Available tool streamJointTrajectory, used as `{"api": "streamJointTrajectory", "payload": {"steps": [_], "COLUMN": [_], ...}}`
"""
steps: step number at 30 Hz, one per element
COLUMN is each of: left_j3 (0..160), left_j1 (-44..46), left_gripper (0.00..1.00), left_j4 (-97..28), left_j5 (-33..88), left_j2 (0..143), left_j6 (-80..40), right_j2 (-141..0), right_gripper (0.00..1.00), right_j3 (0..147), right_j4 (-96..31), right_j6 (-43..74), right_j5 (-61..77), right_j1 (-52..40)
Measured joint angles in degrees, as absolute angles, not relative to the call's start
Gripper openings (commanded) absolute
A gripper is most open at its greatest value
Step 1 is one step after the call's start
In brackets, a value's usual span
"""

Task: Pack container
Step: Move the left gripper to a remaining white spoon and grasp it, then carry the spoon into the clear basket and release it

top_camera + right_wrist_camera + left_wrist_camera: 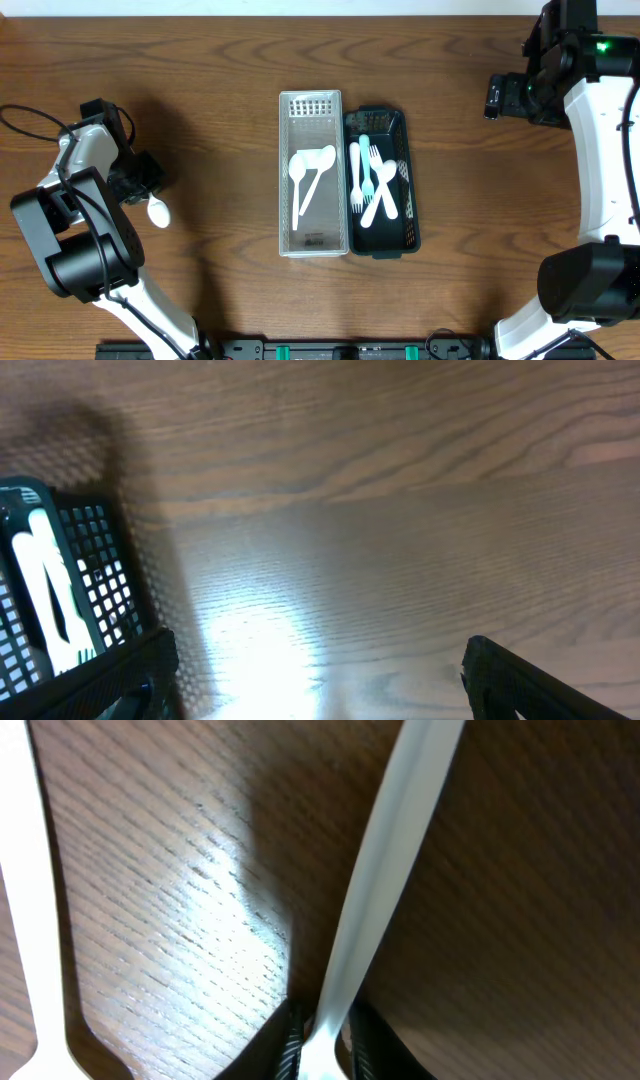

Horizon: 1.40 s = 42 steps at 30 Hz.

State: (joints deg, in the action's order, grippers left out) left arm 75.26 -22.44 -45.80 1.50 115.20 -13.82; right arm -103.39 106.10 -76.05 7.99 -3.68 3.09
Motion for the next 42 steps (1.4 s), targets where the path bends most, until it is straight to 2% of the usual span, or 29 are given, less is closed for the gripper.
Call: {"api": "streamJointTrajectory", "payload": {"steps": [4,13,18,22,31,38,42], "left_j3": [75.3,75.4,75.7,77.1,84.2,84.0,84.0], "left_j1": [-22.4,-22.4,-20.4,-13.8,11.1,25.3,30.1], "left_gripper": [0.06,0.06,0.06,0.06,0.06,0.06,0.06], "left_j4": [-45.9,-46.6,-51.6,-55.7,-58.0,-54.1,-50.8], "left_j5": [1.5,1.5,1.1,1.0,1.3,1.3,1.3], "left_j2": [115.2,115.2,114.3,107.1,86.1,89.6,95.1], "left_j6": [-13.7,-13.6,-13.7,-13.7,-16.3,-19.3,-19.7], "right_j2": [-103.4,-103.4,-103.4,-103.4,-103.4,-103.4,-103.4], "right_gripper": [0.94,0.94,0.94,0.94,0.94,0.94,0.95], "right_j3": [106.1,106.1,106.1,106.1,106.1,106.1,106.1], "right_j4": [-76.5,-76.6,-76.6,-76.6,-76.5,-76.5,-76.5], "right_j6": [8.0,8.0,8.0,8.0,8.0,8.0,8.0], "right_j5": [-3.7,-3.7,-3.7,-3.7,-3.7,-3.7,-3.7], "right_j1": [3.1,3.1,3.1,3.1,3.1,3.1,3.1]}}
